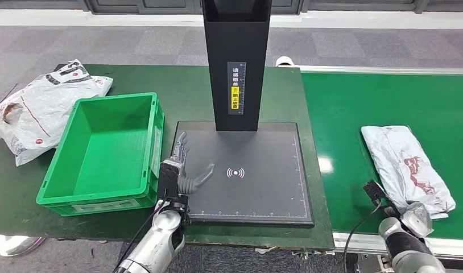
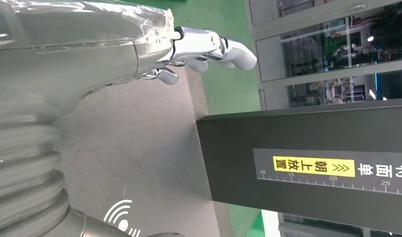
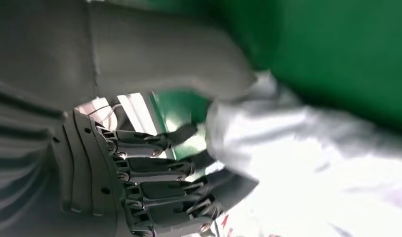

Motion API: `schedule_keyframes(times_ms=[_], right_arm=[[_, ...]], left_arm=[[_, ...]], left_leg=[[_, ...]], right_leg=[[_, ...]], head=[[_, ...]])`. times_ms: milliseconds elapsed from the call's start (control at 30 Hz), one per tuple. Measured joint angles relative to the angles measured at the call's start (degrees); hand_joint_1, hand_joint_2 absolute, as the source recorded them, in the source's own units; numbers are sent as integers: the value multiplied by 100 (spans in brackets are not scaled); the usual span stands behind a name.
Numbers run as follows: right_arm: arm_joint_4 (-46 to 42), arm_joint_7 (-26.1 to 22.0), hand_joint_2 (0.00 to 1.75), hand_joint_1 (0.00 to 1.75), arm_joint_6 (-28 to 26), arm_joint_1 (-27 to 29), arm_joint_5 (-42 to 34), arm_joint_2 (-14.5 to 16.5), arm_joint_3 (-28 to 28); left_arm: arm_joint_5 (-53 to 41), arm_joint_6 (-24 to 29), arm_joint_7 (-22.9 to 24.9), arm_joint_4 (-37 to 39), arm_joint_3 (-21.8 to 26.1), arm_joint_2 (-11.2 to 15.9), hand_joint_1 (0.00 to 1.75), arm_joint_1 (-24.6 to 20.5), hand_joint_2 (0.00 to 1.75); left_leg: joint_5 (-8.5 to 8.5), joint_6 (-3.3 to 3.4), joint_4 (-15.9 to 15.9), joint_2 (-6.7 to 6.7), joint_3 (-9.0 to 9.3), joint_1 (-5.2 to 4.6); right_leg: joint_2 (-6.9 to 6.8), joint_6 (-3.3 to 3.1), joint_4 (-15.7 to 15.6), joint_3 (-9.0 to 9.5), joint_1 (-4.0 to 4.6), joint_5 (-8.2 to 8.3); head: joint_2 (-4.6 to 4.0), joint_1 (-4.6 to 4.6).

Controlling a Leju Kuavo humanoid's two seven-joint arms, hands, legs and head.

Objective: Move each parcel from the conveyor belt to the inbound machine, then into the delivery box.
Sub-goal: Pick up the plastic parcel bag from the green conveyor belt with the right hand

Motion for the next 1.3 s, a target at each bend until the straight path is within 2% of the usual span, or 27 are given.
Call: schedule_keyframes(times_ms=[200, 400, 600, 733, 867, 933, 1033, 1167, 1300], right_arm=[[0, -264, 175, 175, -267, -11, 4, 12, -140], [0, -982, 175, 175, -1011, -8, 198, 174, -175], [-72, -2251, 175, 175, -1857, -101, -101, 456, -175], [-185, -2877, 175, 175, -2088, -196, -393, 662, -175], [-507, -3981, 175, 175, -2255, -214, -1026, 983, -115], [-909, -4242, 175, 175, -2085, -134, -1486, 1220, 122], [-1724, -3961, 175, 175, -1890, 124, -2235, 1507, 952], [-2333, -3770, 175, 175, -1999, 304, -2955, 1585, 2018], [-2666, -3873, 175, 175, -1954, 388, -3076, 1593, 2698]], left_arm=[[146, 4, -8, 28, 1, 10, 0, 1, 175], [220, 70, -10, 21, 1, 46, 0, 32, 175], [175, 182, 41, -61, 13, 84, 0, 80, 175], [104, 222, 97, -114, 50, 95, 0, 92, 175], [-48, 292, 142, -140, 134, 105, 0, 94, 175], [-218, 355, 158, -162, 166, 107, 0, 92, 175], [-453, 410, 191, -186, 233, 110, 0, 91, 175], [-546, 415, 199, -209, 309, 111, 0, 91, 175], [-726, 544, 194, -212, 367, 115, 0, 90, 175]], left_leg=[[-1, 0, 2, 1, 1, 0], [0, -1, -1, 2, -4, 0], [3, -2, -2, 0, -11, 2], [6, 1, -2, -11, -16, 2], [8, -1, -2, -12, -18, 2], [8, -1, -2, -6, -16, 2], [8, -3, -2, -2, -18, 1], [10, -6, -2, -6, -24, 3], [10, -6, -2, -3, -28, 4]], right_leg=[[4, 2, 0, 0, 2, 2], [4, 1, 2, -6, 6, 2], [4, 0, 4, -10, 4, 1], [-10, 1, 4, -11, 2, 1], [-6, 1, 4, -14, 3, 1], [2, 0, 4, -17, 4, 1], [4, -3, 4, -25, 7, -1], [0, -3, 4, -31, 7, -1], [5, -2, 4, -31, 4, 0]], head=[[0, 0], [0, 0], [0, 0], [0, 0], [0, 0], [0, -1], [0, -1], [0, -2], [0, 0]])
